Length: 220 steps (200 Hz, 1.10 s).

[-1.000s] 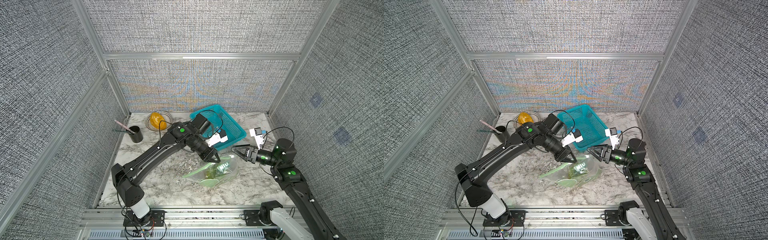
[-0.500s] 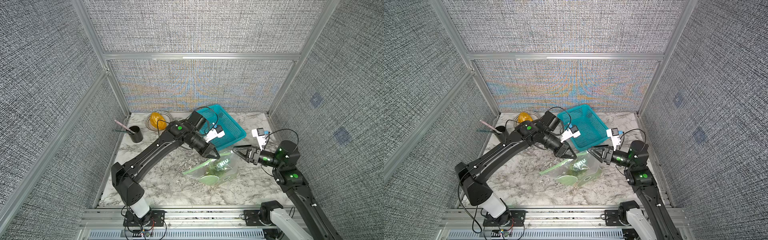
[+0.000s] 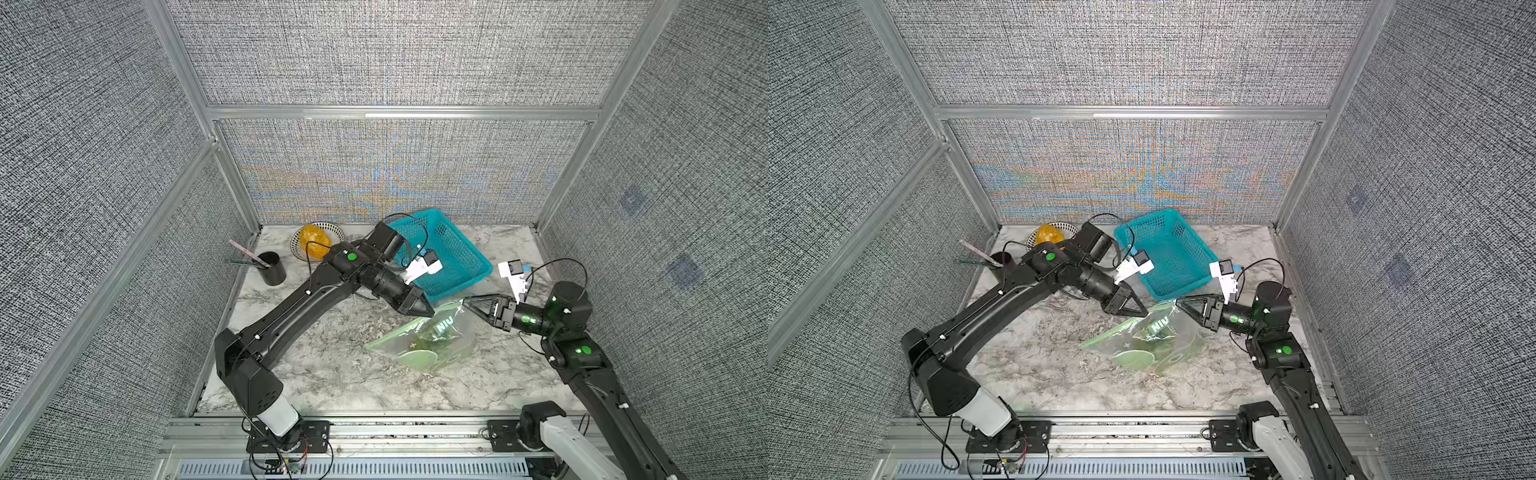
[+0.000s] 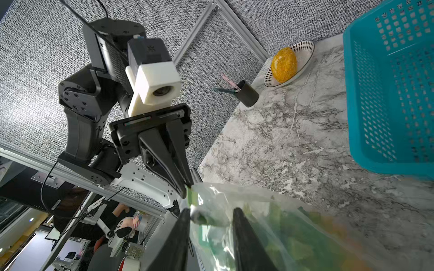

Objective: Open the zip-top bag and take out the pineapple
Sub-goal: Adjust the zipper food storage bag at the center of the board.

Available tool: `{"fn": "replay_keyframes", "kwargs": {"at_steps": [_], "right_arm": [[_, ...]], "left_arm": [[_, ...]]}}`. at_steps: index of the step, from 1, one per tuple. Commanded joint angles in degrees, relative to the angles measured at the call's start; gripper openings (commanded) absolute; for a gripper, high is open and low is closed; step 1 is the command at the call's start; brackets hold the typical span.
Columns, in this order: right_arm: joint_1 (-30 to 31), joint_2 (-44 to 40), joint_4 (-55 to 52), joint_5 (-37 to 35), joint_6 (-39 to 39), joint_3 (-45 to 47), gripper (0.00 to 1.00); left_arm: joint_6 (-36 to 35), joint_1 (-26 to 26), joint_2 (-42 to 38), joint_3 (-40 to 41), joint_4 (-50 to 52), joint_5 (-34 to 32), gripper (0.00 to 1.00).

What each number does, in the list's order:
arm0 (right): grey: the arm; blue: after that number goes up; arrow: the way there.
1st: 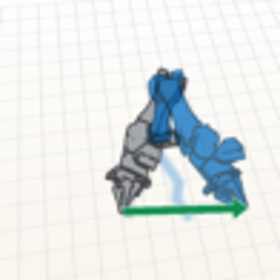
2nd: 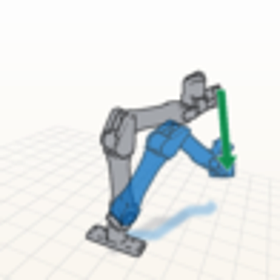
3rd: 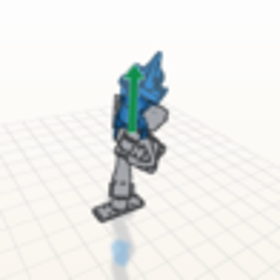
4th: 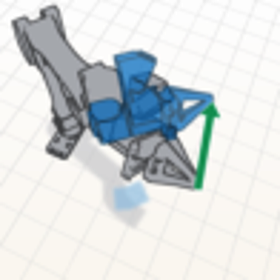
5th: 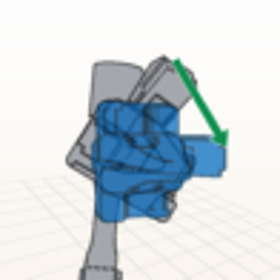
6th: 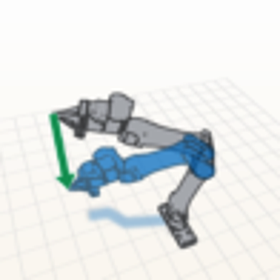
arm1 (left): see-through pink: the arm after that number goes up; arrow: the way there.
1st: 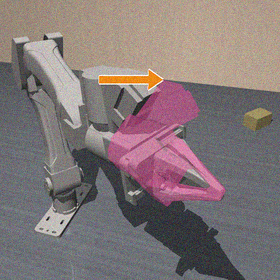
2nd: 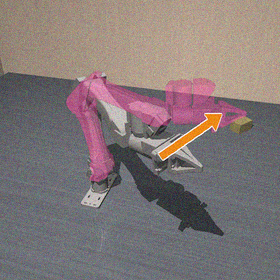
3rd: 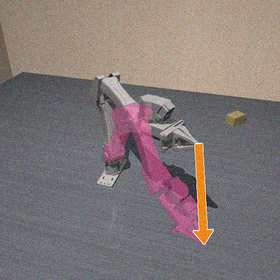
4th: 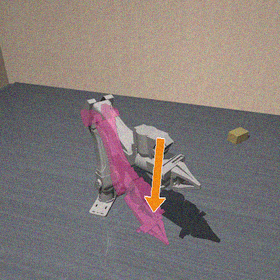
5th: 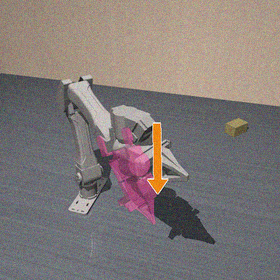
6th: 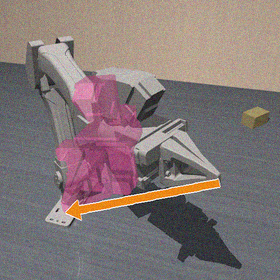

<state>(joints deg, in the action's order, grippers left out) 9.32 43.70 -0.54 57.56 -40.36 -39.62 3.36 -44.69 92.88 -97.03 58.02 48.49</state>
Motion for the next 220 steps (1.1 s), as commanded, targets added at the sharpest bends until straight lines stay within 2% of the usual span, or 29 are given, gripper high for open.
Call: {"fn": "replay_keyframes", "kwargs": {"at_steps": [1, 20, 64, 99, 141, 162, 170, 184, 196, 220], "right_arm": [[0.06, 0.5, 2.12, 0.18, 0.37, -0.76, 0.29], [0.03, 0.81, 2.51, 0.23, 0.19, -0.9, 0.26], [0.06, 0.77, 3.06, -0.23, -0.31, -0.82, 0.28], [0.08, 0.93, 4.99, -0.15, -1.67, -0.19, 0.13], [0.13, 1.34, 7.08, 0.1, -3.21, -0.08, 0.05], [0.35, 1.33, 7.21, 0.02, -3.25, -0.17, 0.04], [0.48, 1.25, 7.14, -0.07, -3.28, -0.08, 0.07], [0.76, 1.01, 7.21, -0.41, -3.24, -0.1, 0.27], [1.03, 0.86, 7.03, -0.6, -3.24, 0.06, 0.35], [1.89, 0.36, 7.6, -1.47, -3.56, 1.26, 0.4]], "left_arm": [[-1.06, 0.13, -0.67, 0.54, 0.32, -0.49, 0.12], [-1.16, 0.37, -1.02, 1.18, 0.36, -0.85, 0.1], [-1.51, 0.83, -1.56, 1.93, 0.82, -2.21, 0.01], [-1.51, 1.18, -1.99, 2.28, 0.78, -2.39, 0.0], [-1.69, 1.18, -2.11, 2.96, 0.79, -2.81, 0.01], [-1.51, 1.18, -2.17, 3.08, 0.53, -2.44, 0.01], [-1.42, 1.17, -2.25, 3.08, 0.36, -2.39, 0.01], [-1.34, 1.18, -2.27, 3.17, 0.28, -2.21, 0.01], [-1.42, 1.18, -2.27, 3.17, 0.26, -2.24, 0.01], [-1.33, 1.18, -2.25, 3.21, 0.16, -2.09, 0.01]]}}
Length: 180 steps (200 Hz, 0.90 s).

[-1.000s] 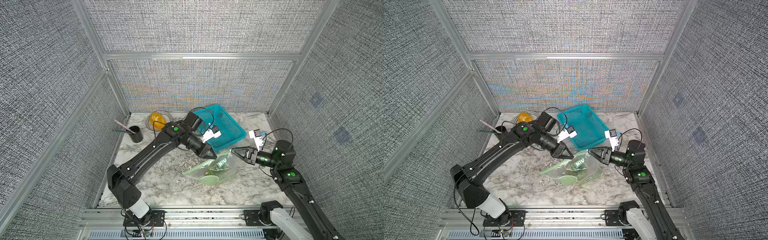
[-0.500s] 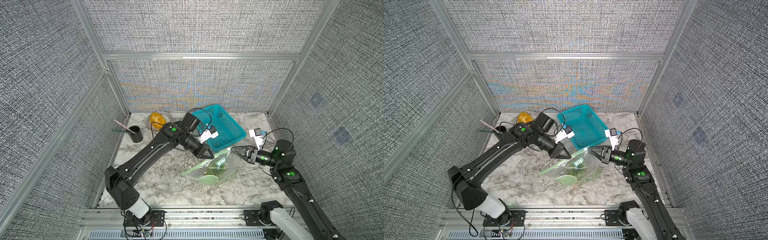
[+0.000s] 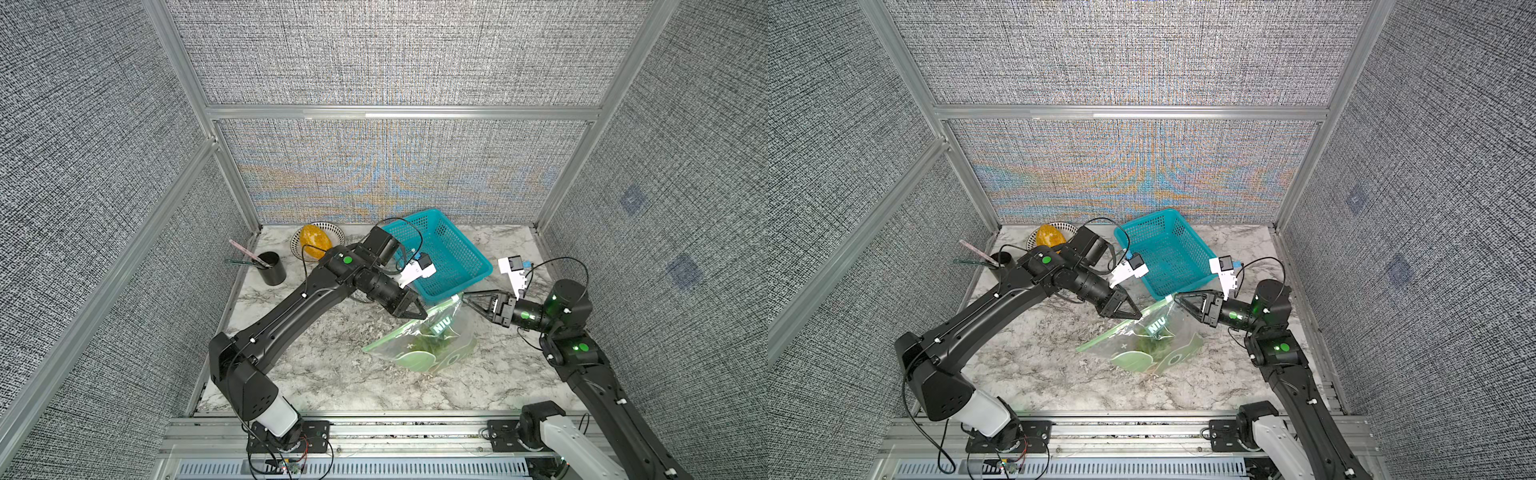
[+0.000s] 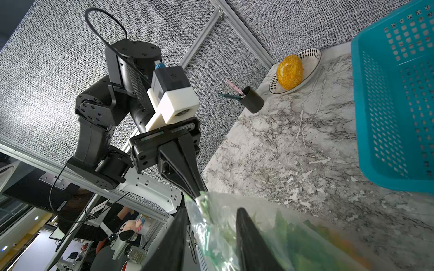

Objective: Open the zip-top bag and take out the pineapple
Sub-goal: Adjust the zipper food storage bag at the center of the board.

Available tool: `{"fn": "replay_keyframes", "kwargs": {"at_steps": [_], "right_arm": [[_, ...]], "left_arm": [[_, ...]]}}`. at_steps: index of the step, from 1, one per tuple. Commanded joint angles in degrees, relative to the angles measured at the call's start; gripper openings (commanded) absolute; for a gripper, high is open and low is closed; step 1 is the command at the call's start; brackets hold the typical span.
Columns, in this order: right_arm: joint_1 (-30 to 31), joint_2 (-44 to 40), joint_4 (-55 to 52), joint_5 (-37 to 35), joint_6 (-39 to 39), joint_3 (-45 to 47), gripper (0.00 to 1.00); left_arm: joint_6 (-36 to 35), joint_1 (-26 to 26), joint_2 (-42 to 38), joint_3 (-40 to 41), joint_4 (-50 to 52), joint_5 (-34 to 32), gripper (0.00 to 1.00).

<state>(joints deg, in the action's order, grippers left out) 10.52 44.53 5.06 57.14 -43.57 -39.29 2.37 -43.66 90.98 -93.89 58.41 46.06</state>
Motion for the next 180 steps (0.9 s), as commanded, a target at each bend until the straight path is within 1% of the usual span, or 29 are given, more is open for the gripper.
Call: {"fn": "replay_keyframes", "kwargs": {"at_steps": [1, 44, 69, 90, 110, 123, 134, 140, 149, 165, 180], "right_arm": [[0.71, -0.49, 2.03, -1.11, -0.36, 1.08, 0.4], [1.87, -1.51, 3.75, -3.06, -1.16, 3.38, 0.39], [2.51, -0.73, 7.47, -3.59, -2.81, 4.46, 0.35], [3.38, 0.19, 7.78, -3.88, -2.32, 4.18, 0.32], [3.85, 0.79, 8.02, -3.87, -2.15, 4.11, 0.23], [4.16, 1.17, 8.38, -3.87, -2.22, 4.08, 0.14], [4.42, 1.33, 8.49, -3.88, -2.22, 4.01, 0.08], [4.51, 1.43, 8.48, -3.92, -2.22, 3.92, 0.06], [4.75, 1.53, 8.48, -4.0, -2.3, 3.8, 0.03], [4.92, 1.67, 8.48, -4.29, -2.31, 3.69, 0.0], [5.15, 1.78, 8.61, -4.32, -2.3, 3.66, 0.0]], "left_arm": [[-0.35, 0.15, -0.36, 0.04, -0.23, 0.34, 0.01], [-0.17, 0.24, -0.35, 0.22, -0.47, 1.02, 0.01], [-0.13, 0.25, -0.36, 0.47, -0.58, 1.42, 0.01], [-0.07, 0.24, -0.39, 0.63, -0.49, 1.32, 0.01], [-0.08, 0.24, -0.54, 0.9, -0.28, 1.14, 0.02], [-0.09, 0.24, -0.57, 1.07, -0.23, 0.92, 0.02], [-0.09, 0.24, -0.63, 1.16, -0.06, 0.66, 0.03], [-0.1, 0.24, -0.69, 1.03, 0.05, 0.41, 0.04], [-0.17, 0.24, -0.63, 0.63, 0.4, -0.06, 0.1], [-0.34, 0.24, -0.42, -0.6, 0.65, -0.6, 0.24], [-0.7, 0.24, -0.1, -1.66, 0.34, -1.26, 0.35]]}}
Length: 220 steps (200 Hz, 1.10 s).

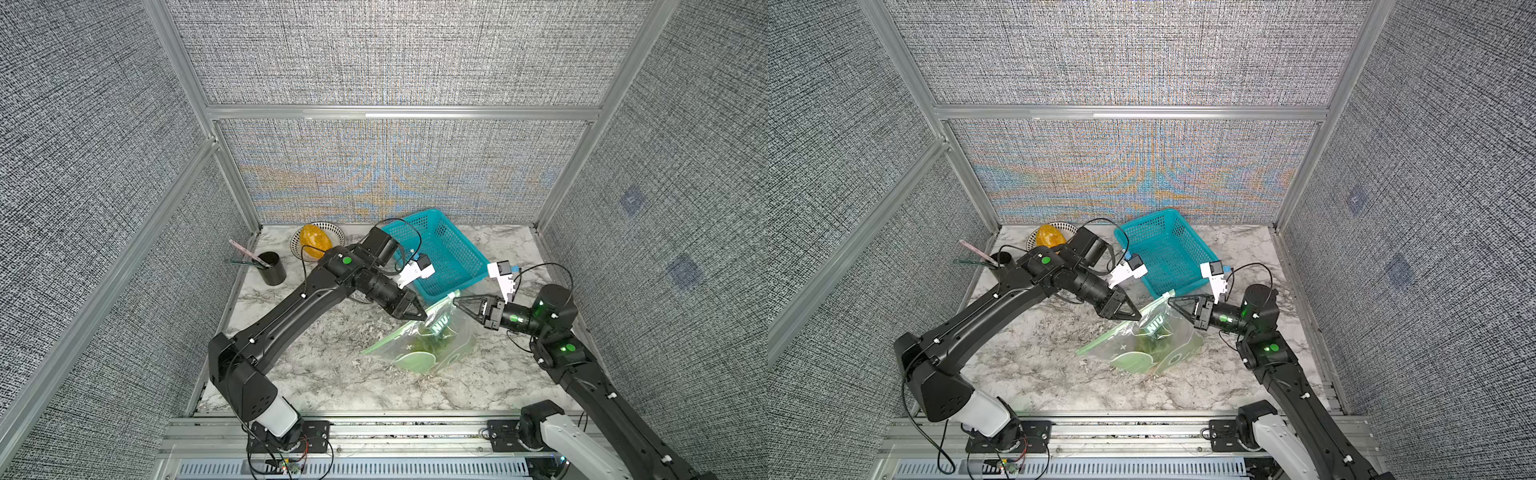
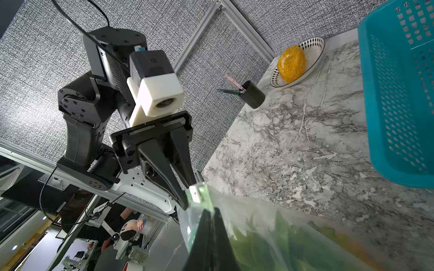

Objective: Open the zip-top bag and take out the pineapple
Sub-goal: Adjust the zipper food storage bag at the center of the board, then unzip the zipper on the zipper food storage bag.

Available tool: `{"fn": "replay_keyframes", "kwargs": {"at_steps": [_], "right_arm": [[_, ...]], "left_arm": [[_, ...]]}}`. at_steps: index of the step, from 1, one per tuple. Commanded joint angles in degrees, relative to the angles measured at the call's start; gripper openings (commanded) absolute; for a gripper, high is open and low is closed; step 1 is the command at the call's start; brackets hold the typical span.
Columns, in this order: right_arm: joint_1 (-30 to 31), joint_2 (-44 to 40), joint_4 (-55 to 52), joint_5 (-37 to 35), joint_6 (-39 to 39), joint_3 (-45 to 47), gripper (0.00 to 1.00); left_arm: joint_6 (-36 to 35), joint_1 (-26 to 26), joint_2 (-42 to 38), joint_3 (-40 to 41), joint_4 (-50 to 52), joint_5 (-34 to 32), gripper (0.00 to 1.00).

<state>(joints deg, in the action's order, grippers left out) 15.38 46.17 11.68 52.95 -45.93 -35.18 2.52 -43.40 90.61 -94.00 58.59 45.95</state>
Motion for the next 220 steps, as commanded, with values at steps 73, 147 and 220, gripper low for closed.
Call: {"fn": "replay_keyframes", "kwargs": {"at_steps": [73, 147, 220], "right_arm": [[1.62, 1.02, 1.95, -0.48, 0.04, -1.03, 0.0], [2.53, 0.85, 2.12, -1.41, -0.21, -0.68, 0.0], [3.35, 1.74, 2.81, -1.79, -0.22, -0.72, 0.0]], "left_arm": [[0.7, -0.03, 7.1, -10.87, -3.72, 0.42, 0.63], [4.51, -0.11, 8.81, -11.55, -8.65, 4.75, 0.59], [6.39, -0.28, 8.93, -9.58, -10.98, 6.12, 0.5]]}}
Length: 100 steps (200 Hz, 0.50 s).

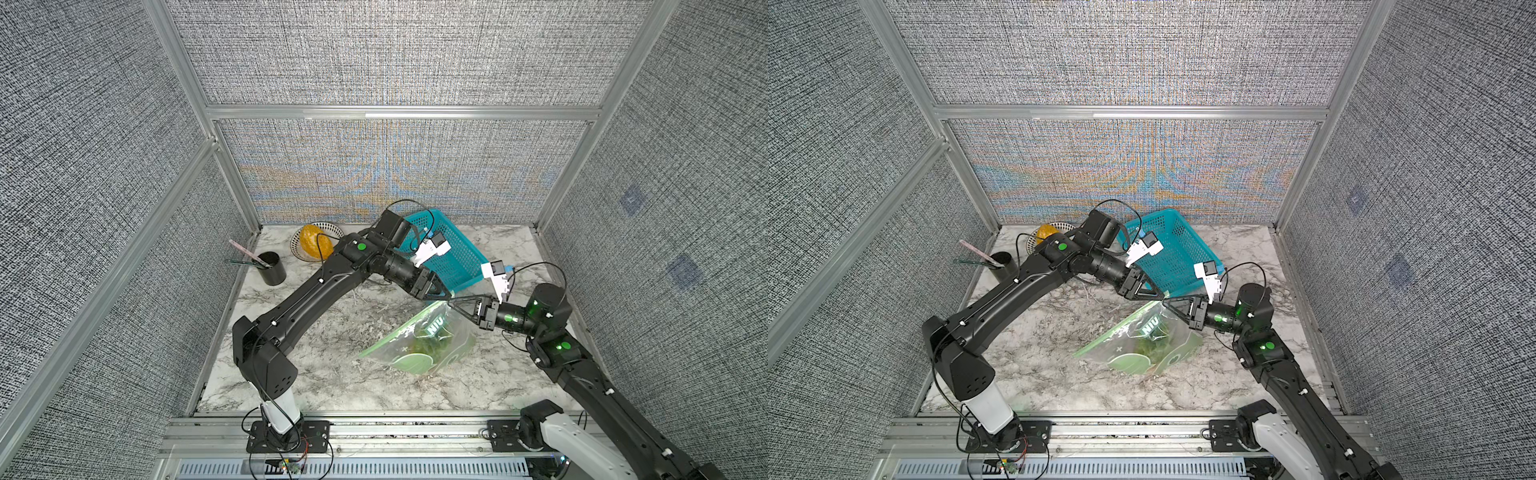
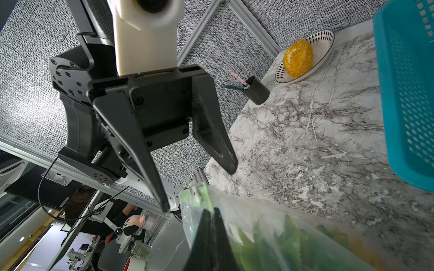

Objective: Open the zip-top bag and take out the pineapple
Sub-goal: Unzip the zipper on the zipper food storage bag.

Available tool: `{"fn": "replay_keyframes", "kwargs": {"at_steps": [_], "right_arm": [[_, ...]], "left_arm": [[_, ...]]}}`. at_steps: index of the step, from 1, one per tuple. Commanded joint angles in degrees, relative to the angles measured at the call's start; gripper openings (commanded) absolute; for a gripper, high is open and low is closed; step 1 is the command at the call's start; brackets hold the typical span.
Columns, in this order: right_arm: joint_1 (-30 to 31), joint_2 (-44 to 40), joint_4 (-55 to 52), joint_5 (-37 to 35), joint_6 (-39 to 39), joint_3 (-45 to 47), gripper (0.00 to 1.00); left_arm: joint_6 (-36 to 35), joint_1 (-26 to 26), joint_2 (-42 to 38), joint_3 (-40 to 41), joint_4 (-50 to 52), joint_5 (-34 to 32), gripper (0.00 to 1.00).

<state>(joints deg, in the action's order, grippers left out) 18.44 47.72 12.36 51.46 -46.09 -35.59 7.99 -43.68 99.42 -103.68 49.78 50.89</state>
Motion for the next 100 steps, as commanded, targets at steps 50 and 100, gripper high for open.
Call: {"fn": "replay_keyframes", "kwargs": {"at_steps": [50, 100], "right_arm": [[0.59, 0.33, 2.41, -1.2, -0.14, -0.35, 0.0], [0.67, 0.35, 3.29, -2.0, -0.58, -0.04, 0.0]], "left_arm": [[1.56, -0.53, 0.43, 0.12, -2.64, 1.72, 0.35], [1.77, -1.23, -0.21, 1.7, -2.76, 2.15, 0.33]]}}
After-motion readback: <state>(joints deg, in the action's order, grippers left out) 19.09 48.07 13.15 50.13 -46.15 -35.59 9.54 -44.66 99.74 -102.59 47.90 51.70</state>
